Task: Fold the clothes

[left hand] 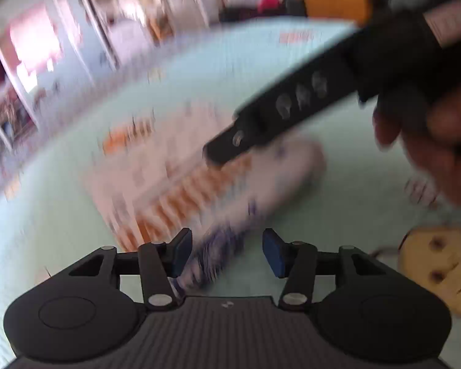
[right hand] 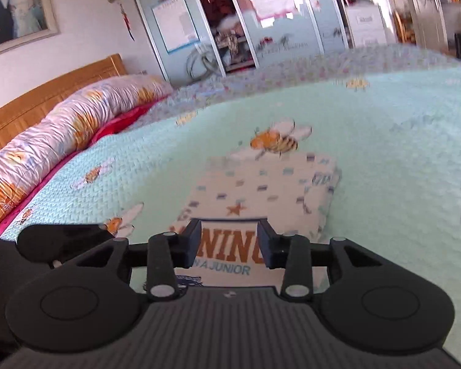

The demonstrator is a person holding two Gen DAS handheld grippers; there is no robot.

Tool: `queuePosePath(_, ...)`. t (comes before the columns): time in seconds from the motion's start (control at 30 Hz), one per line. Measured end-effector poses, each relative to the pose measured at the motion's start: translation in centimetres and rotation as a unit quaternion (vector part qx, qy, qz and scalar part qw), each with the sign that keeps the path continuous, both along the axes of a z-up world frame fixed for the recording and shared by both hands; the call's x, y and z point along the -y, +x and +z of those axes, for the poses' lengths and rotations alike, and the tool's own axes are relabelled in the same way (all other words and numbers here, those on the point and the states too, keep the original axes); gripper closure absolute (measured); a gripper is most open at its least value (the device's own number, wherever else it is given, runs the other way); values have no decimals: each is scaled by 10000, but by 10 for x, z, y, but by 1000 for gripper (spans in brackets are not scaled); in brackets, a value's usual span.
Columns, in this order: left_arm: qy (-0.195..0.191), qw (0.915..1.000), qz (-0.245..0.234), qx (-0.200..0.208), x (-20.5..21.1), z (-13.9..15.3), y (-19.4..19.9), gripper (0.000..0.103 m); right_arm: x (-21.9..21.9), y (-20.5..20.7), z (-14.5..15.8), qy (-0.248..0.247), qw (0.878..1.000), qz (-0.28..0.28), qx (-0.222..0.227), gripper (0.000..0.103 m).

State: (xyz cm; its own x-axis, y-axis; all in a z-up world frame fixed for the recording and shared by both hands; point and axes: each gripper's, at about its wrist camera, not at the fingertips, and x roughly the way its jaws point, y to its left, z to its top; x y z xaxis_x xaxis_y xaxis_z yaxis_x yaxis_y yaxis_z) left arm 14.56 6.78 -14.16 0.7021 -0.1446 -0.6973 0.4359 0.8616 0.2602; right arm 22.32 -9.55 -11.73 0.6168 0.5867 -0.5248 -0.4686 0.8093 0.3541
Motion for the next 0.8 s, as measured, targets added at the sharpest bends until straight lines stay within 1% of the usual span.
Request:
queuePosePath(0.03, -108, 9999, 79, 22, -5, 0, -3, 50, 2, 9, -10, -55, 9997, -73, -227, 62)
queuePosePath(0.07, -191, 9997, 143, 22, -9, 5, -6, 51, 7, 17, -18, -82, 9990, -151, -420, 69)
queuePosePath(0.1, -243, 9996, 152, 86, -11, 11, -10, 51, 14, 18, -21, -18, 9986, -207, -478, 72)
queuePosePath(0.13, -323, 9991, 97, 239, -13, 19, -15, 51, 19, 13, -15, 104, 9990, -177, -401, 71)
queuePosePath(0.2, -423, 9981, -13, 439, -12, 30, -12, 49, 26, 3, -2, 340, 9991, -111, -227, 61)
queuePosePath(0.23, -400, 9979, -8, 503, -9, 32, -6, 49, 24, 1, 5, 435, 9990, -57, -84, 49)
queuePosePath(0.27, -359, 9978, 25, 564, -7, 32, 4, 49, 21, 2, 10, 525, 9986, -37, 15, 41)
queuePosePath(0.3, -332, 9977, 79, 581, -5, 30, 15, 49, 17, 9, 12, 602, 9981, -95, 14, 40)
queuePosePath(0.37, -244, 9988, 250, 357, -8, 19, 36, 48, 10, 29, 6, 733, 9970, -212, -133, 39)
queuePosePath(0.43, -110, 9991, 378, 129, -14, 5, 49, 48, 9, 56, -16, 731, 9947, -384, -609, 40)
queuePosePath(0.47, -161, 9991, 362, 135, -19, 4, 47, 48, 11, 66, -24, 743, 9928, -478, -803, 45)
queuePosePath(0.5, -203, 9990, 361, 175, -22, 7, 43, 49, 17, 69, -23, 848, 9914, -572, -818, 50)
queuePosePath(0.53, -214, 9988, 364, 242, -24, 12, 39, 49, 23, 71, -23, 953, 9897, -666, -832, 51)
queuePosePath(0.57, -249, 9986, 328, 346, -25, 16, 37, 48, 29, 72, -20, 1076, 9885, -720, -787, 50)
queuePosePath(0.6, -301, 9982, 281, 426, -25, 20, 39, 47, 33, 70, -13, 1209, 9886, -671, -602, 49)
queuePosePath(0.63, -343, 9979, 261, 492, -25, 23, 43, 47, 33, 69, -7, 1239, 9893, -613, -457, 43)
queuePosePath(0.67, -362, 9975, 298, 528, -26, 25, 53, 47, 29, 73, -3, 1218, 9898, -581, -457, 40)
queuePosePath(0.73, -424, 9970, 409, 509, -27, 24, 70, 46, 21, 92, -4, 1185, 9893, -487, -693, 40)
queuePosePath(0.8, -552, 9967, 498, 324, -30, 18, 82, 46, 14, 121, -18, 1247, 9850, -294, -1159, 40)
